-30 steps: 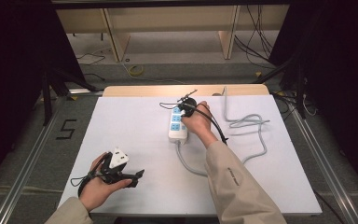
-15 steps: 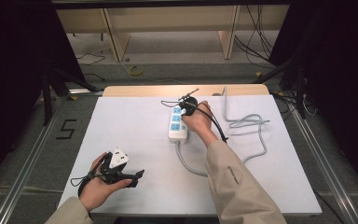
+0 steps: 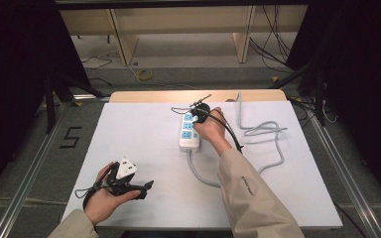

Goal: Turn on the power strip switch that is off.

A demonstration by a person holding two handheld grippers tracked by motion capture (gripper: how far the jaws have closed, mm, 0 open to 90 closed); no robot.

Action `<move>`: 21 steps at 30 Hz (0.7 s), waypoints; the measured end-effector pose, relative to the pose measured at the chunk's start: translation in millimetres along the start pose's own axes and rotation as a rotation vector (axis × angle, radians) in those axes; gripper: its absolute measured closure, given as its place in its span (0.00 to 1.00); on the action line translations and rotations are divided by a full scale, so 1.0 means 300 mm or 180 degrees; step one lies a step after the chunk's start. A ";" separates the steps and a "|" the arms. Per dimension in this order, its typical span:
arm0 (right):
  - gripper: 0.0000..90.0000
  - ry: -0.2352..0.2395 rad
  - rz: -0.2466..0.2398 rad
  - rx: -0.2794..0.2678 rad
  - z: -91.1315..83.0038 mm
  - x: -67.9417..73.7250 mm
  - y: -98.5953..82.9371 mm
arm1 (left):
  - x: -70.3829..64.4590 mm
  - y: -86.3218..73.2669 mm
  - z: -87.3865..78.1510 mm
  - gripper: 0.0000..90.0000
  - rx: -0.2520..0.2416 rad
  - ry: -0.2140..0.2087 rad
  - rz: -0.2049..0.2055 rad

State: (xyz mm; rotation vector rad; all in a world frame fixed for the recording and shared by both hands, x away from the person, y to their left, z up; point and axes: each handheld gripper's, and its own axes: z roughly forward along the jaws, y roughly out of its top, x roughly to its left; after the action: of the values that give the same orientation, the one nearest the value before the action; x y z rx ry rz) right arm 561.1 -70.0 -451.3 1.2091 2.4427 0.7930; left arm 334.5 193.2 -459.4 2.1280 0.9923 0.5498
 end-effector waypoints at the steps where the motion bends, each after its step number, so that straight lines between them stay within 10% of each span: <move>1: 1.00 -0.0001 -0.0009 0.0002 0.000 0.001 0.001 | 0.000 -0.001 0.000 0.17 -0.0006 0.0004 -0.0003; 21: 1.00 0.0043 0.0069 -0.0173 -0.006 -0.008 -0.022 | -0.002 0.001 0.001 0.17 -0.0003 0.0001 0.0008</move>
State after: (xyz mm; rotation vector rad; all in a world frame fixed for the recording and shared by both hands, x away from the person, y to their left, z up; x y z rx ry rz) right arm 557.3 -75.8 -453.7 1.2161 2.4064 0.8706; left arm 334.4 192.4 -459.3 2.1289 0.9893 0.5516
